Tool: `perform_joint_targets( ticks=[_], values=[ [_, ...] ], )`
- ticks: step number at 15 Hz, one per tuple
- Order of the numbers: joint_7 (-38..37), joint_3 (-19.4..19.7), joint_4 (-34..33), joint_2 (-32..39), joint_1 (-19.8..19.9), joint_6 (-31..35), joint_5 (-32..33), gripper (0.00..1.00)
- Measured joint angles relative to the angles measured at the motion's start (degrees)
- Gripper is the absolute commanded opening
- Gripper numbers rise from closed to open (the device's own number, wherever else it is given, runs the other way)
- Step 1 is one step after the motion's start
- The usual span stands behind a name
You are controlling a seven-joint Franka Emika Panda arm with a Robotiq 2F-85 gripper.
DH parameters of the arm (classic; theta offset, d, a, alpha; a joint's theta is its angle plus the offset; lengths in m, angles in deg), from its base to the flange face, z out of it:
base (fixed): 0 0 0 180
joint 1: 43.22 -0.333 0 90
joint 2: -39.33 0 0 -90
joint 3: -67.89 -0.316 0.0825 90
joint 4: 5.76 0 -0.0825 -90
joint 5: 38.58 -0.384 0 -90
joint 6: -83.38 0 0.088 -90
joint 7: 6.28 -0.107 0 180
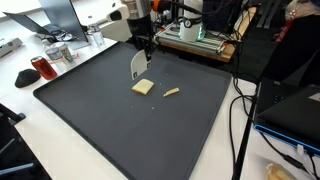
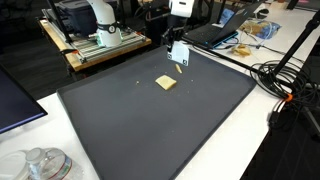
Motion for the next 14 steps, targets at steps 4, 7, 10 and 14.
perform_joint_targets(
  ticks=[4,7,10,14],
  values=[
    [11.7,0.5,-0.6,0.9,1.4,0.1,3.8,0.01],
    [19.2,0.7,-1.5,2.1,2.2,0.1,7.5,0.01],
    [25.5,0.7,-1.7,2.7,2.5,0.2,11.9,0.01],
    [31.2,0.7,-1.4,2.6,2.5,0.2,16.0,0.04]
  ],
)
